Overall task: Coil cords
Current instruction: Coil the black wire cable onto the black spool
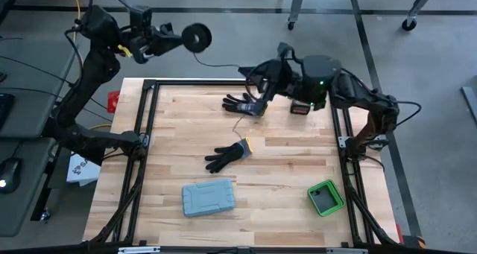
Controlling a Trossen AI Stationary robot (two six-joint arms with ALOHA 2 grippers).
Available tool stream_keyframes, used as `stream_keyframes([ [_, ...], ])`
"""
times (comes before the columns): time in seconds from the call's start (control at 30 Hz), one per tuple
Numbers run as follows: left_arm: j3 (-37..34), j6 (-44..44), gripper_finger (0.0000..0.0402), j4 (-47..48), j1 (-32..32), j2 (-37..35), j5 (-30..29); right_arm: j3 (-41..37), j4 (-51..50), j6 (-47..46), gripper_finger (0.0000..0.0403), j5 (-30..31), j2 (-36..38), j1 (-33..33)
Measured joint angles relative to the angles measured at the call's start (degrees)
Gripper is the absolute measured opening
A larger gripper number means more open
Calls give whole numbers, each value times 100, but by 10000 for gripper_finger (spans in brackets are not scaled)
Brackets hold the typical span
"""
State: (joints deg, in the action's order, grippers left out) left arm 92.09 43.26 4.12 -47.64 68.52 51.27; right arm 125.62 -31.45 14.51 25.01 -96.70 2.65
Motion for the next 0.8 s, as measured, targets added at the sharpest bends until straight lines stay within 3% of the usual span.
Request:
stream_keyframes([
  [0.3, 0, 683, 0, 659, 602, 99, 319, -2, 233, 261, 0, -165, 43, -190],
  [0.63, 0, 880, 0, -34, 854, 132, -7, -2, 92, 401, 0, -118, 80, -140],
  [0.8, 0, 1539, 0, -219, 870, 126, 544, -2, 78, 464, 0, -54, 115, -154],
])
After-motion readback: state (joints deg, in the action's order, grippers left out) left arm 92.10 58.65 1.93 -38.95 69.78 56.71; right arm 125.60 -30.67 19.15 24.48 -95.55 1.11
